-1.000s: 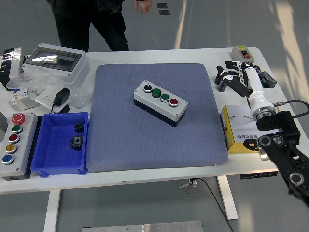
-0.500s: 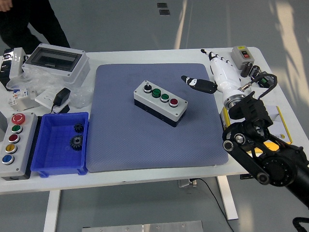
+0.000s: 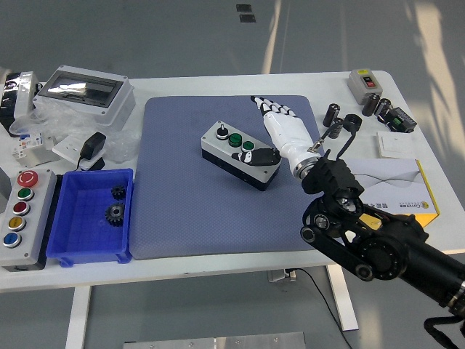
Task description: Pick up the button,place it on the desk,press the button,press the button
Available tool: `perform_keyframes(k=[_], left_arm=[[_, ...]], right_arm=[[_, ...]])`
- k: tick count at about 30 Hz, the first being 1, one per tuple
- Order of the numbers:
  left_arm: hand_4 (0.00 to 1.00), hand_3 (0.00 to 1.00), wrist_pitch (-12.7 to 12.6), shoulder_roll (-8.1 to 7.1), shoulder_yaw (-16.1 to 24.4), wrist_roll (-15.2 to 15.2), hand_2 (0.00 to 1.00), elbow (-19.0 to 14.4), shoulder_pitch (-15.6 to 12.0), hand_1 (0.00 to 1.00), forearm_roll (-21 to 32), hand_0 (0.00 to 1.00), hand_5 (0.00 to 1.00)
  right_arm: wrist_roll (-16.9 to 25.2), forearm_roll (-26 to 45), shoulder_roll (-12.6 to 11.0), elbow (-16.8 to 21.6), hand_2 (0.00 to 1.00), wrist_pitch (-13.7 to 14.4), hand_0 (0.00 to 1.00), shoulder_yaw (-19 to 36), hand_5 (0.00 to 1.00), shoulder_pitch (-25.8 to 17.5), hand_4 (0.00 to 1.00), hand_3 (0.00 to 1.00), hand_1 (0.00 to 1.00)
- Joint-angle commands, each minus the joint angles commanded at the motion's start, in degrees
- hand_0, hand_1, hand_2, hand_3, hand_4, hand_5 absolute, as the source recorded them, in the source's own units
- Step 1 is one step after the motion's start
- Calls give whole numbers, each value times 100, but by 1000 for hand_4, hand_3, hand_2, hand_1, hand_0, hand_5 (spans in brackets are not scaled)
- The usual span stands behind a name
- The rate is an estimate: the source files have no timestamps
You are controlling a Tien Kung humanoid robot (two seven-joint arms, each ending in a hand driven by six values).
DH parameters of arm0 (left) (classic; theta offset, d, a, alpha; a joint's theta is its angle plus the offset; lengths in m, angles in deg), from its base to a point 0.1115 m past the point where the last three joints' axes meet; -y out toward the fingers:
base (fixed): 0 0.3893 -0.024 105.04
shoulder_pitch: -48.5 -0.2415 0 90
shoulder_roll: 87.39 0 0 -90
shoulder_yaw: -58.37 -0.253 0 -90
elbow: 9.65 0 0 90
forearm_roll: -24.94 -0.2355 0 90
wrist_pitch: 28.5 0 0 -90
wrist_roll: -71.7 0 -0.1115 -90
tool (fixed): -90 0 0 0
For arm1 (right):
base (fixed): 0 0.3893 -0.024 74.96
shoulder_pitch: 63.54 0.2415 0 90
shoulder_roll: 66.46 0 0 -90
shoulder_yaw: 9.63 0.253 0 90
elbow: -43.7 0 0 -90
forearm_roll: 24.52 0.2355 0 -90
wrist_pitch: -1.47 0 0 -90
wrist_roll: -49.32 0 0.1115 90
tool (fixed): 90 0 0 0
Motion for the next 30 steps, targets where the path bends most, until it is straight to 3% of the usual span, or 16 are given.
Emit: perform_keyframes(k=[12,19,30], left_arm=[[625,603,7,-18,12,14,550,0,28,600,-42,638,210],[625,603,11,-50,36,23,550,0,62,601,-89,639,211],[625,602,19,-76,46,28,550,0,89,600,-117,638,211]], right_arm=[[110,699,175,-570,998,-78,998,-300,428,370,998,998,998],[149,1368,330,-1136,998,-181,998,-680,431,738,998,998,998],[-163,1653,517,-1673,998,-381,998,-1227,434,1029,998,998,998]])
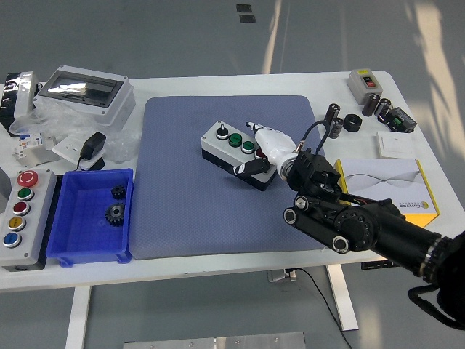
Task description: Pick up the button,place it on the desk,press the button,press the button
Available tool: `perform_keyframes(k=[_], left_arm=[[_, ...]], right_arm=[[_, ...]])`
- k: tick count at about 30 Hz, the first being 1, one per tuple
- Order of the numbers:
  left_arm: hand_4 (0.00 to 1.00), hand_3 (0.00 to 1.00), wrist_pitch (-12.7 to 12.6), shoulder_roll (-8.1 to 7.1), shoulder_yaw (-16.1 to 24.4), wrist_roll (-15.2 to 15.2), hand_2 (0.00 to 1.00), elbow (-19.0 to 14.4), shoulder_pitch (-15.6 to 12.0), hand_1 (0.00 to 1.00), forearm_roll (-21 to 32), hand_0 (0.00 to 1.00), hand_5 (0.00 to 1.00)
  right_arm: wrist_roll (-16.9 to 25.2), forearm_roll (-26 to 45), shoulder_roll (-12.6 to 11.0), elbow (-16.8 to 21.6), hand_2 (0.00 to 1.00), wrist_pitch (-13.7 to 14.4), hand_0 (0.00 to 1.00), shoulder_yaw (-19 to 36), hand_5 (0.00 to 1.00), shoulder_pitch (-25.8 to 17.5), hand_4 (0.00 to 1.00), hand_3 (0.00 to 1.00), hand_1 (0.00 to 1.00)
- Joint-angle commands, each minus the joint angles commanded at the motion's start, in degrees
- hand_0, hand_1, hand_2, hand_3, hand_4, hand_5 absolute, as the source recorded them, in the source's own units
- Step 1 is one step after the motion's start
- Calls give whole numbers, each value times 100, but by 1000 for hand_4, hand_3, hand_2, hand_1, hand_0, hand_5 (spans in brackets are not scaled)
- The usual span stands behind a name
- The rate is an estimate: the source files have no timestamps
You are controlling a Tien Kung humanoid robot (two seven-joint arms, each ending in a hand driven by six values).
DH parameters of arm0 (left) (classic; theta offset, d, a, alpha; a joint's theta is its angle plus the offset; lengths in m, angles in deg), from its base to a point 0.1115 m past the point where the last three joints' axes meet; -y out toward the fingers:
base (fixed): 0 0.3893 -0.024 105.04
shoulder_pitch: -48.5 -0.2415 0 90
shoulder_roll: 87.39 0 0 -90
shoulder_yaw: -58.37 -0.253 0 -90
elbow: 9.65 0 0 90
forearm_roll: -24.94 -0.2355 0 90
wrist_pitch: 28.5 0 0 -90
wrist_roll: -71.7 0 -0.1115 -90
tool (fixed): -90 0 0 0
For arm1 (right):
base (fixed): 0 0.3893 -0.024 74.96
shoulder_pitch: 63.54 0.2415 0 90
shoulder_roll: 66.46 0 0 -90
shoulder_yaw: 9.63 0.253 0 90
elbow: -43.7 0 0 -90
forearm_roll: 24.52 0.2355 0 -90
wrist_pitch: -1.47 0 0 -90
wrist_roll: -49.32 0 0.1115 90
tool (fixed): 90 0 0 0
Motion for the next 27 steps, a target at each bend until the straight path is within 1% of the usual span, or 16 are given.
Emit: perform_keyframes(k=[4,9,11,12,17,18,23,24,27], left_arm=[[625,602,7,3,10,-7,550,0,13,600,-16,638,211],[623,602,14,0,12,-17,550,0,24,600,-29,639,210],[623,602,17,-1,17,-21,550,0,30,600,-39,639,210],[621,602,18,-1,19,-24,550,0,32,600,-44,638,210],[621,602,27,1,47,-38,550,0,53,600,-91,638,210],[619,602,29,2,50,-41,549,0,55,600,-96,639,209],[619,602,34,0,52,-51,549,0,63,600,-101,639,209],[617,601,33,-3,51,-53,549,0,63,600,-98,638,209],[617,601,33,-10,49,-62,549,0,64,600,-95,638,209]], right_arm=[[-77,5,15,-47,998,148,998,-182,434,32,998,998,998],[-89,-33,45,-129,998,476,998,-410,437,52,998,998,998],[-97,-70,60,-164,998,559,998,-464,437,55,998,998,998],[-104,-92,68,-184,975,584,744,-483,445,55,998,998,893],[-117,-157,112,-342,975,626,744,-550,445,44,998,998,893],[-115,-159,115,-360,762,625,355,-556,255,42,899,997,684],[-105,-216,130,-397,762,605,355,-589,255,33,899,997,684],[-100,-240,132,-396,499,604,193,-601,113,31,445,671,445],[-92,-343,129,-384,499,620,193,-611,113,26,445,671,445]])
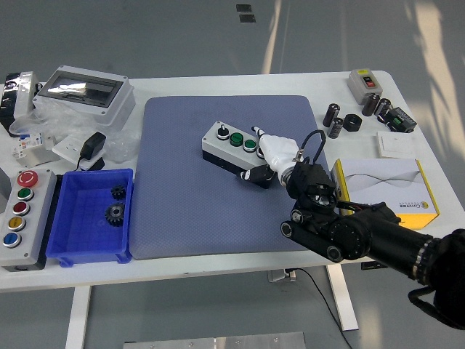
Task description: Pick up the button,place it on the desk,press the button,press the button
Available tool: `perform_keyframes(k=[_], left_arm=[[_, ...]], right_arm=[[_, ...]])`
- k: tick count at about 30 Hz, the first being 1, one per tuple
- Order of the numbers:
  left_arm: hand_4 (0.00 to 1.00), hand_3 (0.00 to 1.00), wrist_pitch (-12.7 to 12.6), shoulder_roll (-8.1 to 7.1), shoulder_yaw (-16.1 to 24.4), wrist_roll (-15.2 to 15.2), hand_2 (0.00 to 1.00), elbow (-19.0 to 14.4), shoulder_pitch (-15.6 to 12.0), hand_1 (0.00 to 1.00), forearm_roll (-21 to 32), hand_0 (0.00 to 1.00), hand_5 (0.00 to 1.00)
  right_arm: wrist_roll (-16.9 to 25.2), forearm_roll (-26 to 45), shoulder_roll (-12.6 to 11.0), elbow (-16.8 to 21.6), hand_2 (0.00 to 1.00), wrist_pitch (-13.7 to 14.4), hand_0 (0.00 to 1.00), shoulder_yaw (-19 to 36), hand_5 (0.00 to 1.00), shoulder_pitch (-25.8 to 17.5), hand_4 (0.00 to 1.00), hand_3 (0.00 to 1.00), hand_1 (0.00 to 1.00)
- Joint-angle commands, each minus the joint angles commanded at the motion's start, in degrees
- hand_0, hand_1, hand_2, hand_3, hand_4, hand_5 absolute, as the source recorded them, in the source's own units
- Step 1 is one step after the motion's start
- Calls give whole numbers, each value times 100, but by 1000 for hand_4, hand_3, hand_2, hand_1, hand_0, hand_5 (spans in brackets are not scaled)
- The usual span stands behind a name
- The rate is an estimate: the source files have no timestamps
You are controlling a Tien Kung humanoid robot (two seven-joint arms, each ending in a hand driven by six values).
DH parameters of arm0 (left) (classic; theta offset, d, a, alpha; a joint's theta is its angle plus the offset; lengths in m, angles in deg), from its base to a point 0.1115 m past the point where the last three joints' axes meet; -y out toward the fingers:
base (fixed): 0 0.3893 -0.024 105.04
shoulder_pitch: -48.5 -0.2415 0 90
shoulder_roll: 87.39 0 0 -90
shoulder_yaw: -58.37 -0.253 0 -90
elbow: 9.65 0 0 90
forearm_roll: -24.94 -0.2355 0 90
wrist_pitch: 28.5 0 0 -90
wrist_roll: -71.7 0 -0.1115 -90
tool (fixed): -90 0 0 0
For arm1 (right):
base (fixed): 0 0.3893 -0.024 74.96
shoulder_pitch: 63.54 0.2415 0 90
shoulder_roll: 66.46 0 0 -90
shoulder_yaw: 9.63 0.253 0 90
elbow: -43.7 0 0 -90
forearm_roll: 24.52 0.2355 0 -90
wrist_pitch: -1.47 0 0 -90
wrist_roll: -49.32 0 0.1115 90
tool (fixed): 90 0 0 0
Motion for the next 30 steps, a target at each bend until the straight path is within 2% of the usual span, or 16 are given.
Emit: perform_keyframes(k=[2,3,8,9,12,14,15,20,21,24,26,30], left_arm=[[617,601,1,-1,-4,-5,549,0,0,600,3,638,209],[615,602,2,-1,-8,-7,550,0,0,600,6,638,208],[615,602,4,1,-26,-34,550,0,-4,600,36,638,208],[614,602,4,3,-25,-37,550,0,-5,599,36,638,209],[614,602,1,10,-20,-44,550,0,-14,599,43,638,209],[614,602,-2,18,-24,-50,550,0,-25,599,61,638,209],[613,601,-4,25,-25,-51,550,0,-35,600,67,638,210],[613,601,-10,41,-5,-47,550,0,-61,600,60,638,210],[614,603,-11,43,-2,-50,551,0,-61,599,59,638,214],[614,603,-12,50,11,-56,551,0,-61,599,42,638,214],[614,603,-12,57,12,-58,551,0,-64,599,39,638,214],[613,602,-8,70,18,-55,551,0,-65,600,22,638,213]], right_arm=[[-4,-80,-5,7,499,4,193,3,113,-2,445,671,445],[-8,-115,-8,9,418,4,127,4,2,-4,278,589,365],[26,-257,-66,67,418,45,127,-9,2,-32,278,589,365],[54,-269,-90,97,356,66,92,-5,2,-39,65,467,308],[266,-265,-248,316,356,163,92,50,2,-71,65,467,308],[507,-227,-434,558,356,218,92,123,2,-112,65,467,308],[667,-161,-568,713,344,209,84,165,2,-143,20,340,294],[1422,21,-1122,1372,344,38,84,34,2,-173,20,340,294],[1582,38,-1240,1509,344,13,88,3,2,-182,10,302,294],[2042,66,-1501,1866,344,29,88,-98,2,-239,10,302,294],[2357,42,-1602,2047,344,79,88,-199,2,-296,10,302,294],[2869,-44,-1609,1948,342,171,89,-380,2,-400,18,294,296]])
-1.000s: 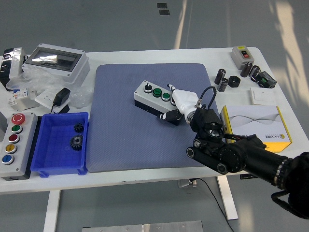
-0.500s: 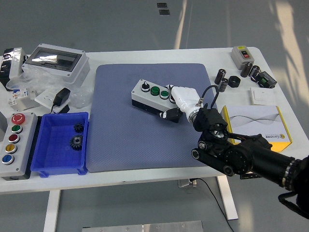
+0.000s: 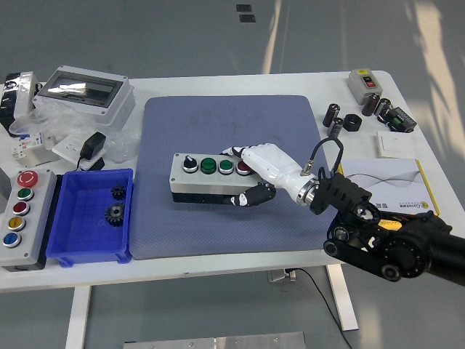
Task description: Pick up the button,place it on the desk,press the button,press the button
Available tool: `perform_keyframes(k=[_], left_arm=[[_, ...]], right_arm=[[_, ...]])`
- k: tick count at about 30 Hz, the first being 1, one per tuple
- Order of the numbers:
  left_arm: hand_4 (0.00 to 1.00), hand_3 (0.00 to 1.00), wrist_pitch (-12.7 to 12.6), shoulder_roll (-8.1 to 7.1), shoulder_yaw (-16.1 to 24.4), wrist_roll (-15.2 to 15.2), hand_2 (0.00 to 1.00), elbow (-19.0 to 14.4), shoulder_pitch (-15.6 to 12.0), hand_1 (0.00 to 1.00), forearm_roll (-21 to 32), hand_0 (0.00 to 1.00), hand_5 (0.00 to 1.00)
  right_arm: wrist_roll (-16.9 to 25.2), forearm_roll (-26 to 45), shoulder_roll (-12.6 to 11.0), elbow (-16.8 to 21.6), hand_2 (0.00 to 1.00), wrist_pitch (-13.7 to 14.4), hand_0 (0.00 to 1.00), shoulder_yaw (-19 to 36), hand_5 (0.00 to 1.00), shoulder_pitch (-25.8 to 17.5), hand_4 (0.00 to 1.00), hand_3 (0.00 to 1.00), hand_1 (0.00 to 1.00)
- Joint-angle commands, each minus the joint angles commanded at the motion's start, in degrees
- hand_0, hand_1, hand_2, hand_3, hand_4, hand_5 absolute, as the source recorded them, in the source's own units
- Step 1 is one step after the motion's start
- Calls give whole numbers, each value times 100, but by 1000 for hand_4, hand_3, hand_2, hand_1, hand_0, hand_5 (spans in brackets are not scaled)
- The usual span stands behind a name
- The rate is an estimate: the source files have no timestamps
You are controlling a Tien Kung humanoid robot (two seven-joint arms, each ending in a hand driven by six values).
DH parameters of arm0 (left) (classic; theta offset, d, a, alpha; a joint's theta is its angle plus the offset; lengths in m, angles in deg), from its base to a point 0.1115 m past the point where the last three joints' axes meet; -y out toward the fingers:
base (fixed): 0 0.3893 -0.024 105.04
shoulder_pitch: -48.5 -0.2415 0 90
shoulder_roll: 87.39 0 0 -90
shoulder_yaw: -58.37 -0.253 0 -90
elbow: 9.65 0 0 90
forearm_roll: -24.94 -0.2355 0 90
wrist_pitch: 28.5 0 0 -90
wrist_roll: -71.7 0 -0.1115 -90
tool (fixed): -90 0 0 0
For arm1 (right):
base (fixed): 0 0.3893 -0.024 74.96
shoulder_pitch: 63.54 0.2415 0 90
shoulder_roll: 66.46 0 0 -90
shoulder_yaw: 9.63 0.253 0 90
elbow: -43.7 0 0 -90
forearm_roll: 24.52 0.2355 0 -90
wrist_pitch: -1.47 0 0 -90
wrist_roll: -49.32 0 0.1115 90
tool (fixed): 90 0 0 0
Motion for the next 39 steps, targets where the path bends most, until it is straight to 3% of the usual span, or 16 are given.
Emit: perform_keyframes(k=[2,3,8,9,20,21,26,27,32,33,39], left_arm=[[613,602,3,3,7,-1,551,0,5,600,-16,638,213],[612,603,3,4,10,-2,551,0,9,599,-23,638,214],[612,603,5,3,23,-4,551,0,19,599,-44,638,214],[616,602,5,3,25,-2,551,0,18,599,-48,637,224],[621,602,12,2,70,27,551,0,6,599,-133,637,232],[627,602,12,2,70,28,552,0,5,598,-134,638,240],[627,602,13,1,87,34,552,0,8,598,-161,638,240],[627,601,13,0,88,33,552,0,9,598,-164,637,241],[627,601,14,-6,97,32,552,0,16,598,-180,637,241],[627,601,14,-6,99,33,552,0,17,598,-183,637,240],[627,601,12,-9,99,33,551,0,19,598,-183,637,240]], right_arm=[[164,-62,53,-168,342,41,89,-72,2,-35,18,294,296],[202,-87,78,-242,345,57,145,-96,2,-48,38,297,292],[246,-185,147,-516,345,80,145,-90,2,-95,38,297,292],[237,-210,143,-541,361,64,302,-66,2,-102,105,317,335],[180,-129,87,-543,365,-223,356,140,2,-135,125,324,358],[177,-111,82,-541,420,-236,427,142,2,-136,224,407,454],[181,60,40,-523,420,-303,427,171,2,-152,224,407,454],[184,109,30,-519,792,-322,806,180,2,-156,349,866,805],[228,295,-5,-494,792,-376,806,226,2,-169,349,866,805],[235,313,-9,-493,841,-379,868,231,2,-170,434,906,846],[236,364,-38,-458,845,-361,875,217,2,-169,461,910,853]])
